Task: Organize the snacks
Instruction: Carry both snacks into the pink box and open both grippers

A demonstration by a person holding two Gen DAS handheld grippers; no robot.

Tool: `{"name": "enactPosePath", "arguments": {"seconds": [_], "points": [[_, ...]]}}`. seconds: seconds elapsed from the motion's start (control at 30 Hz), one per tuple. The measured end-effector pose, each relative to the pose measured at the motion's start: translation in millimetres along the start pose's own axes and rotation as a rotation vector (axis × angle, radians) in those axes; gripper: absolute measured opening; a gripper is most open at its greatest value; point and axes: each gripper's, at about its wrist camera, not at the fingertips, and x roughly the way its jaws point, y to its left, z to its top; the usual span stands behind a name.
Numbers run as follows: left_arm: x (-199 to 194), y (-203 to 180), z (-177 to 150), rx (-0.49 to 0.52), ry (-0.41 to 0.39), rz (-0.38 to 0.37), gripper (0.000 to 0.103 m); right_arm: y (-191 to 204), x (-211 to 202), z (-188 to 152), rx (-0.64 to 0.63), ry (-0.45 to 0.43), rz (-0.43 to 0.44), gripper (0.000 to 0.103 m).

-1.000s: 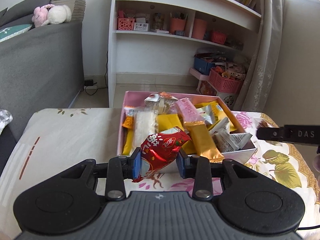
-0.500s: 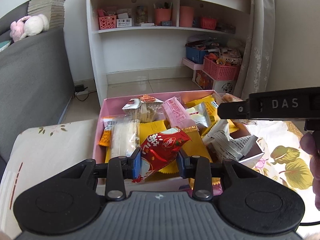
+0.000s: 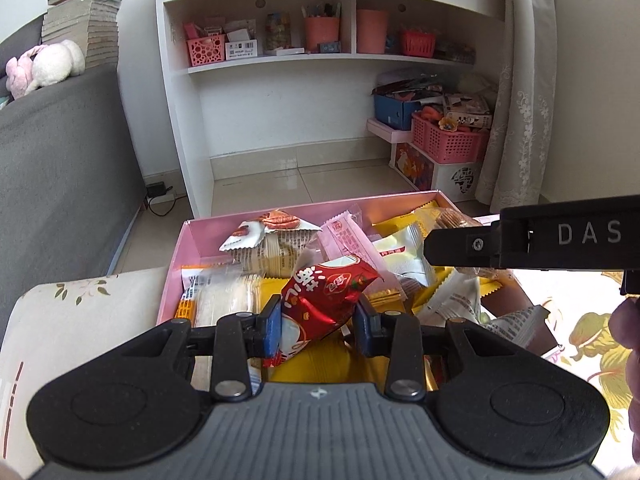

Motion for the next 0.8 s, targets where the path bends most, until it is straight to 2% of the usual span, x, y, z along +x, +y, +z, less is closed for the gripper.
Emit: {"name": "enactPosePath", "arguments": {"seconds": [0.03,0.07,0.1,0.13,0.17,0.27,0.47,0.8], "points": [[0.3,0.4,0.4,-0.003,-0.003,-0.004,0.035,-0.3,0.7,0.0,0.003,-0.002,0.0,0.046],[-0.1,1.1,-0.1,-0.006,-0.009,-0.005,0.041,-0.6,1.1,0.2,0.006,-0.001,0.001,0.049],[0.3,1.3,0.3,-0.008,-0.01,-0.007,0.049,-1.1,1.1,0.9,0.014,-0.001,0.001,0.059],[-0.3,1.6,-0.2,-0.009,-0.015,-0.014,0.064,-2.1,0.6,2.1,0.024,-0.005,0.005,0.064],[-0.6,1.0,-0.4,-0.008,-0.023,-0.019,0.07,-2.5,-0.8,2.6,0.032,-0.011,0.015,0.07],[-4.1,-0.4,-3.8,0.006,-0.026,-0.027,0.074,-1.0,-4.5,5.3,0.037,-0.018,0.028,0.073],[-14.3,-2.6,-6.9,0.021,-0.019,-0.025,0.085,5.2,-15.6,5.4,0.022,-0.027,-0.001,0.084],[-48.2,12.8,-17.7,-0.025,0.007,-0.012,0.099,14.3,-43.8,-4.6,-0.015,-0.013,-0.067,0.094]]}}
